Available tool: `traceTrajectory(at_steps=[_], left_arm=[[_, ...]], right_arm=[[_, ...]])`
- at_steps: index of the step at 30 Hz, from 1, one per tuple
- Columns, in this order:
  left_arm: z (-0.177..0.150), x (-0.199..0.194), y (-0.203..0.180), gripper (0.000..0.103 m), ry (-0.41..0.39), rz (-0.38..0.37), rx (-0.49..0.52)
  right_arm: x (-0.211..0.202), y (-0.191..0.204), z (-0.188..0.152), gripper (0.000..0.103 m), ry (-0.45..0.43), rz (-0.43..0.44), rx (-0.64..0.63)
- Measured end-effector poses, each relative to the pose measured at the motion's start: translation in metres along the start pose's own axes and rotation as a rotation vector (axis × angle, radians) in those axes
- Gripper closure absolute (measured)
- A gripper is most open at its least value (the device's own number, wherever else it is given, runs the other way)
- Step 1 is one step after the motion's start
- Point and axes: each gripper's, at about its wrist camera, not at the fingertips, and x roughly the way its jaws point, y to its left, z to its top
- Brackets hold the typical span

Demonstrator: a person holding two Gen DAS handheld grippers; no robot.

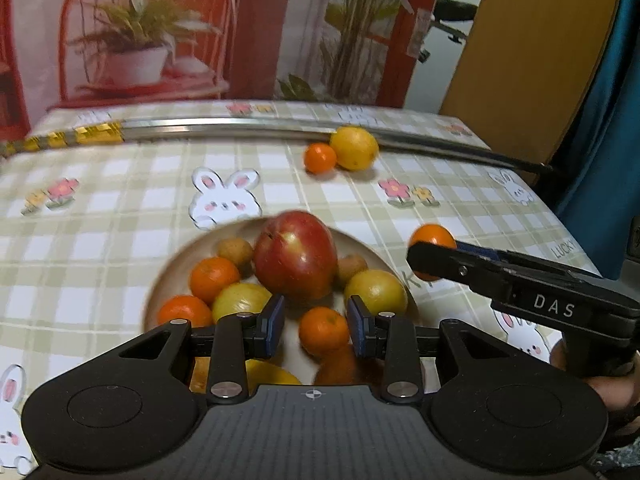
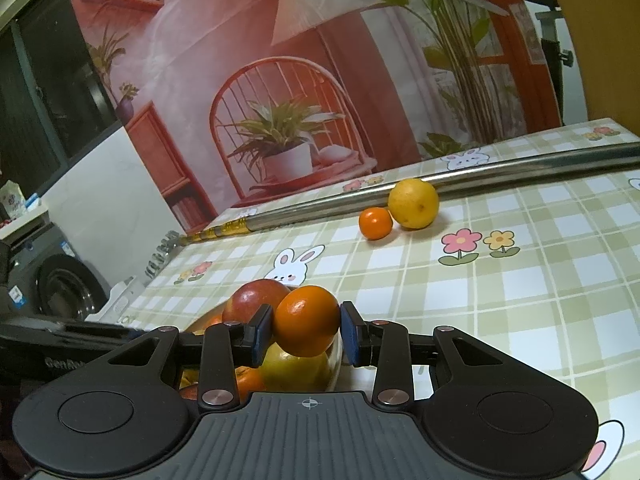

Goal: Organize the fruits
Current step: 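Carry both tangerines over the plate and open the left tool to release its tangerine, then lower the held tangerine into the plate and open the right tool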

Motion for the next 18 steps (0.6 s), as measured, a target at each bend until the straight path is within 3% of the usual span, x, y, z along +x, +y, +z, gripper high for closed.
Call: traceTrajectory(at_steps=[18], left_arm=[[0.006,-0.040,0.061,0.063,-0.095,0.155,-0.185]], right_arm=[[0.013,0.033,0.007,0.070,0.056,0.018,-0.142]])
